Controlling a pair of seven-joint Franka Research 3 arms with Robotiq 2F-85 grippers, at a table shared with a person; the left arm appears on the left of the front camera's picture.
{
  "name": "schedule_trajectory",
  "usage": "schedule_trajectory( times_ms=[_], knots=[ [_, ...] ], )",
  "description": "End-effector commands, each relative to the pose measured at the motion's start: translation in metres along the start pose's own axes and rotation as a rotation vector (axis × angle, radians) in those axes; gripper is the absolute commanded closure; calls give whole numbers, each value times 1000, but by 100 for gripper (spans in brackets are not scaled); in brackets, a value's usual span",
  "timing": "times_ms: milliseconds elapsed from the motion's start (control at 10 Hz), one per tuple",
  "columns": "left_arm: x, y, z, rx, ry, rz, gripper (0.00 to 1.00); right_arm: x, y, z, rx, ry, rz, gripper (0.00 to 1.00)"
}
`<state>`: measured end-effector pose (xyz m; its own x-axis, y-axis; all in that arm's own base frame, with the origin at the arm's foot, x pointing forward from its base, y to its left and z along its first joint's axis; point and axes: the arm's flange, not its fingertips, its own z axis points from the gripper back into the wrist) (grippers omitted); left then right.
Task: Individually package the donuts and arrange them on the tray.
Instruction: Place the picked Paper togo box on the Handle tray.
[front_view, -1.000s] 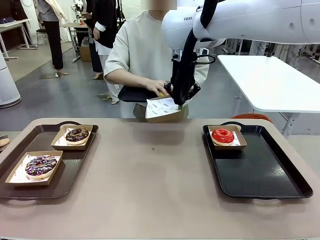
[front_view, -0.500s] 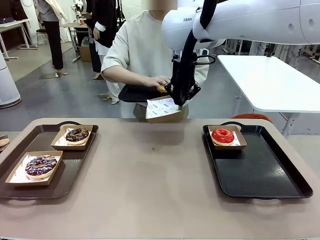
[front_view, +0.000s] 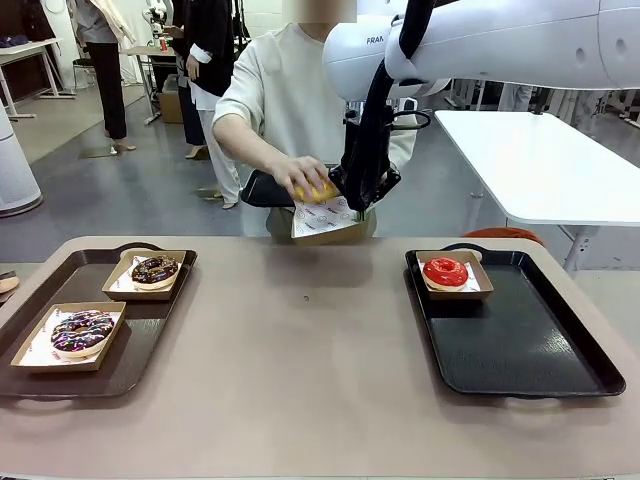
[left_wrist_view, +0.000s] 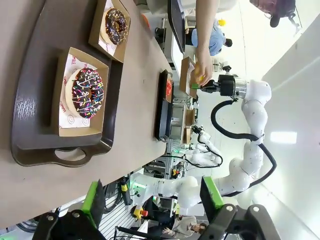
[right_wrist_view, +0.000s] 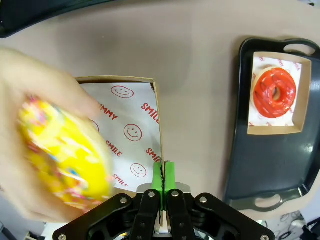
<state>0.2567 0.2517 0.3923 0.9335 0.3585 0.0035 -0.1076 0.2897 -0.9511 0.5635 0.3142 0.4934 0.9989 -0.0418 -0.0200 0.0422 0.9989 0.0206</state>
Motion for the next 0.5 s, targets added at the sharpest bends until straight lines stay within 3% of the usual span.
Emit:
schedule_trajectory(
  times_ms=[0, 400],
  knots=[
    [-2, 0, 1, -19, -7, -2, 0, 0, -1, 1, 3, 0, 0, 100],
    [-2, 0, 1, -19, -7, -2, 0, 0, -1, 1, 3, 0, 0, 100]
  ],
)
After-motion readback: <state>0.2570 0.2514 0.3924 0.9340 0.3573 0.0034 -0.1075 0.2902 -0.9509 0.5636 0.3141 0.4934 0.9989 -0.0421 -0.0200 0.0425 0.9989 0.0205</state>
